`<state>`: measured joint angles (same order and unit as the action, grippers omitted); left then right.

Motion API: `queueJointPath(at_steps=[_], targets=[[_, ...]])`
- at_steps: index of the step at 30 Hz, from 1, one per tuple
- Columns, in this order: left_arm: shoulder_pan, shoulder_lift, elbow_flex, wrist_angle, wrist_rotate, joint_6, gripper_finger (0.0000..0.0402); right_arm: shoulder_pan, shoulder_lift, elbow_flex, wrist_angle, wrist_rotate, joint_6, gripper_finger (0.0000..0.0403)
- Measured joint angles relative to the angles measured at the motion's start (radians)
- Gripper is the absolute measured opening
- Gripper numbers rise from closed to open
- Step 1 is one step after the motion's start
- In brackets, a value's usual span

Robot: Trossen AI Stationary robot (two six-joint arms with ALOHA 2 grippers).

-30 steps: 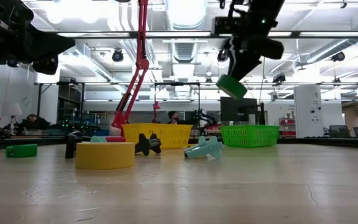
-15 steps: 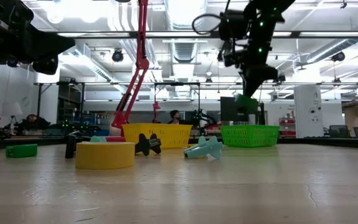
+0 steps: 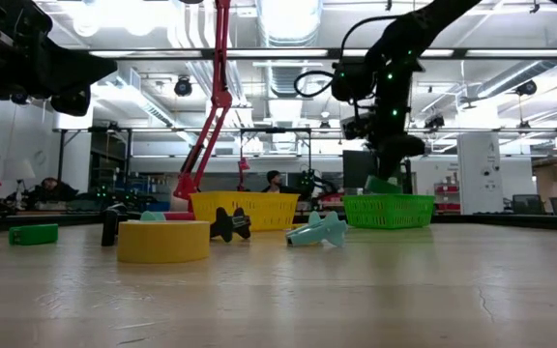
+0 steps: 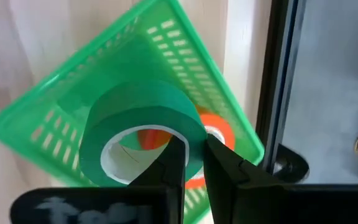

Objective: Pick and place Stapler, Stapler remover, tape
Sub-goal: Put the green tape into the green bin

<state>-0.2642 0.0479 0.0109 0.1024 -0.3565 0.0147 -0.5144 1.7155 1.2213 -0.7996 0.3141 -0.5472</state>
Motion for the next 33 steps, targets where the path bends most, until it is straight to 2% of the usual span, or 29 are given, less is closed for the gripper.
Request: queueJointPath(at_steps=[16, 25, 33], targets=[[0.0, 0.0, 0.0, 0.0, 0.0, 0.0, 0.0007, 0.002, 0.064, 0.005, 0.028, 0.008, -0.076, 0.0032], [0.0, 0.0, 0.0, 0.0, 0.0, 0.0, 0.0007, 0.001, 0.069, -0.002, 0.046, -0.008, -0.1, 0.0058], [0.0, 0.0, 0.0, 0.0, 0.0, 0.0, 0.0007, -0.001, 0.074, -0.002, 0.059, -0.035, -0.099, 0.0036]])
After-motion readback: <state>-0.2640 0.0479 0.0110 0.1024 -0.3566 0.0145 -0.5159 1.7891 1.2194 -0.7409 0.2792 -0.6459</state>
